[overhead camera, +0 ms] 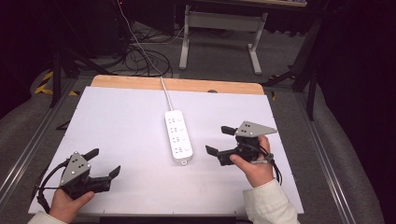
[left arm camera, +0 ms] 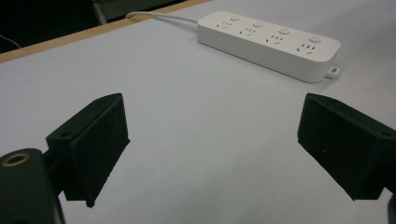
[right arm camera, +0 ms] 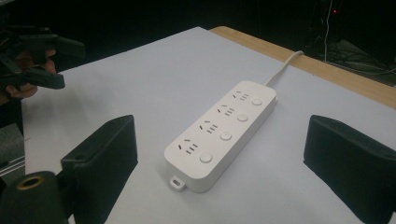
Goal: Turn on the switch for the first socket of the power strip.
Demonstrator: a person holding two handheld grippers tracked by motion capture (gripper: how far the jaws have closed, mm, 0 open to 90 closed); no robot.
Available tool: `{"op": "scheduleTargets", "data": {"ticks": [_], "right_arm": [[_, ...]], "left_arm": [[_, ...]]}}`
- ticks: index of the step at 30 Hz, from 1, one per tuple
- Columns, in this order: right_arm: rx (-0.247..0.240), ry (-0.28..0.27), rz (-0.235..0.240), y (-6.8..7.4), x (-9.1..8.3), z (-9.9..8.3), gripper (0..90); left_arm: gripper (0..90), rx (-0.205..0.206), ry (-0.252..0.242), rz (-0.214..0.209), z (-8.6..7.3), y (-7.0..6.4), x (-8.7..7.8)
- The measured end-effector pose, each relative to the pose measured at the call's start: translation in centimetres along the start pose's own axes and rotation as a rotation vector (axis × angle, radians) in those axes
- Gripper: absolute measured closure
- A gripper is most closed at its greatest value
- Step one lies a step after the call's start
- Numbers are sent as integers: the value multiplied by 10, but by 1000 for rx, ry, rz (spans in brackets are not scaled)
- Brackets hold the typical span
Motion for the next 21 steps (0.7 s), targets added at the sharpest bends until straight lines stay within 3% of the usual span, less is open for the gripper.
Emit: {"op": "scheduleTargets", "data": {"ticks": [8,21], "right_arm": [[-9,4,-19,-3,-9,-25,98],[28,-16,-16,-16,-14,-72,98]], "left_arm": [[95,5,-10,4,1,-1,-1],[101,14,-36,-1,3,-3,-4]]}}
Point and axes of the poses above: each handheld gripper's, and its own axes: x roughly forward along the jaws, z roughly out of its top, y roughly to its left, the point moved 4 cm from there along x, roughly forward along the jaws, and after that the axes turned 10 degrees about x, right-handed, at the moved point
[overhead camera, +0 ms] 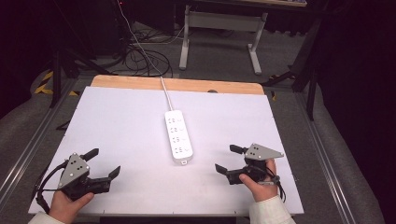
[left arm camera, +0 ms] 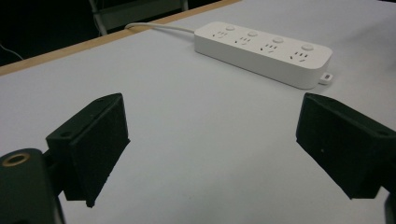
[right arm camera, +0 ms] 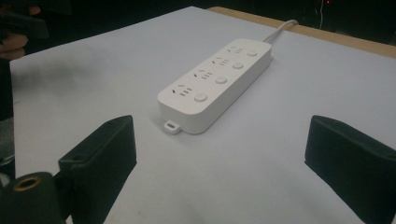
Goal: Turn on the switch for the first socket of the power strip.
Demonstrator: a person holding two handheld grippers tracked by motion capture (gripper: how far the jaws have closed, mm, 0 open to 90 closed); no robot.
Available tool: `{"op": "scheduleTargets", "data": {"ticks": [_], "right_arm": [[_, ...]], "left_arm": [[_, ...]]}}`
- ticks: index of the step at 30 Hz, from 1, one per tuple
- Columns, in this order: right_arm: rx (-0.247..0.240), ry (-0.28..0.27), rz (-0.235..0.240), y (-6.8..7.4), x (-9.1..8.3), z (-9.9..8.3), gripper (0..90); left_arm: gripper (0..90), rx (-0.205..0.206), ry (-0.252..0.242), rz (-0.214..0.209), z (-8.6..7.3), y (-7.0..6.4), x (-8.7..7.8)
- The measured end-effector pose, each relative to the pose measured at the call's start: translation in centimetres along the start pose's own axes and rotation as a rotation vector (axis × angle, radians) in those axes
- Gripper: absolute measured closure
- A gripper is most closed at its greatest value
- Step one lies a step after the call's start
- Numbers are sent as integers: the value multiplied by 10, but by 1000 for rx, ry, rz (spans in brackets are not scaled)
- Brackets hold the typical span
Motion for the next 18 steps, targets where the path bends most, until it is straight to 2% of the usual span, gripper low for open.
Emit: {"op": "scheduleTargets", "data": {"ticks": [4,10,13,18], "right_arm": [[-4,7,-10,-3,-1,-12,98],[13,46,-31,-7,-2,-28,98],[26,77,-35,-7,-2,-35,99],[43,121,-36,-9,-2,-46,100]], "left_arm": [[103,2,-6,-5,0,0,0],[102,-18,-10,-20,-1,-1,-2],[103,1,-4,-32,-3,-2,-1],[103,5,-9,-20,-3,-2,-2]]}}
Point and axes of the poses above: each handheld gripper's, and its own axes: x roughly forward along the jaws, z roughly out of its top, y roughly to its left, the point moved 4 cm from there along x, roughly forward along the jaws, and after that the axes turned 10 degrees about x, right-handed, at the moved point
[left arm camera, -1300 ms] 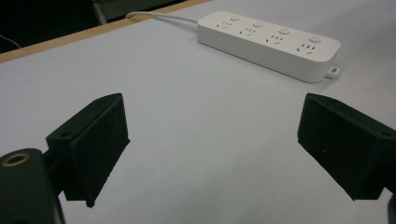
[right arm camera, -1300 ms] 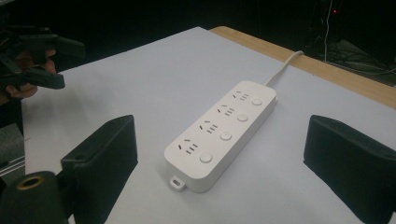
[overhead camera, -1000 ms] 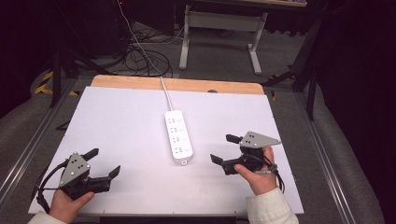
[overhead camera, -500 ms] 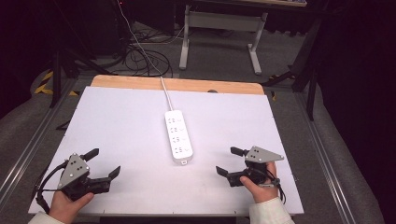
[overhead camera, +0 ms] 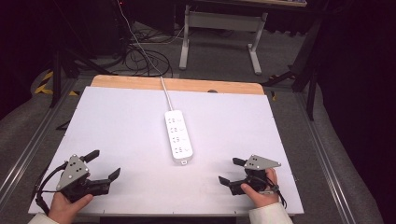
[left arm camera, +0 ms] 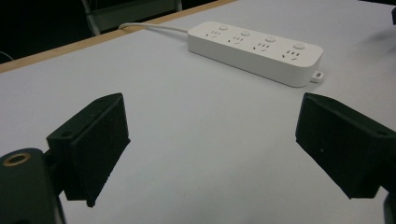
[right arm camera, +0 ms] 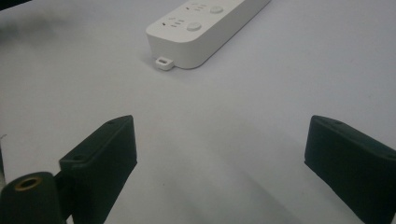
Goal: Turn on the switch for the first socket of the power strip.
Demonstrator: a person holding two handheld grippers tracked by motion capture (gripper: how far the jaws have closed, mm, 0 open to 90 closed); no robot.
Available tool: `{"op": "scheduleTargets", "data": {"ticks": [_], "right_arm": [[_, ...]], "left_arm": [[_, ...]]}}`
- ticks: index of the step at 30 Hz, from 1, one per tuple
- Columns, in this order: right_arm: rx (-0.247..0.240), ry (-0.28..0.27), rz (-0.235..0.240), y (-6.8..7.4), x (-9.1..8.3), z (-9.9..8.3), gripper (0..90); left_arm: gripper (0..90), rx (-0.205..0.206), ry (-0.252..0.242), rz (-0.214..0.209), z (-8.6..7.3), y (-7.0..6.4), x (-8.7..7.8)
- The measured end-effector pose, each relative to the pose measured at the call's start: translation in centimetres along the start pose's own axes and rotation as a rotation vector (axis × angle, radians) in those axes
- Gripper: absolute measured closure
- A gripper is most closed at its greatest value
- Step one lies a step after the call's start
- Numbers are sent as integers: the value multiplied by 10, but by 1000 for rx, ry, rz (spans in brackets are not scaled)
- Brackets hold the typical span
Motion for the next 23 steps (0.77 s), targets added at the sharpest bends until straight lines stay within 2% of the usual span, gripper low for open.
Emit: {"op": "scheduleTargets", "data": {"ticks": [3,5,8,12,23], "right_arm": [[13,4,4,0,1,-5,100],[5,6,-4,0,1,-7,100],[-7,-23,-14,0,0,-4,100],[-21,-60,-29,1,-4,0,100],[-27,-54,-34,0,-4,0,100]], "left_arm": [[102,12,2,10,0,1,1],[101,14,7,15,-1,2,1],[100,-1,1,20,-2,4,2],[100,9,-7,31,-1,7,0],[101,11,-6,31,-1,6,1]]}}
Point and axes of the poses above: each handheld gripper's, and its own axes: x roughly forward along the jaws, z roughly out of its top, y roughly to its left, the point moved 4 cm from there along x, roughly forward along the jaws, and after that the axes turned 10 degrees about x, right-handed, at the moved point
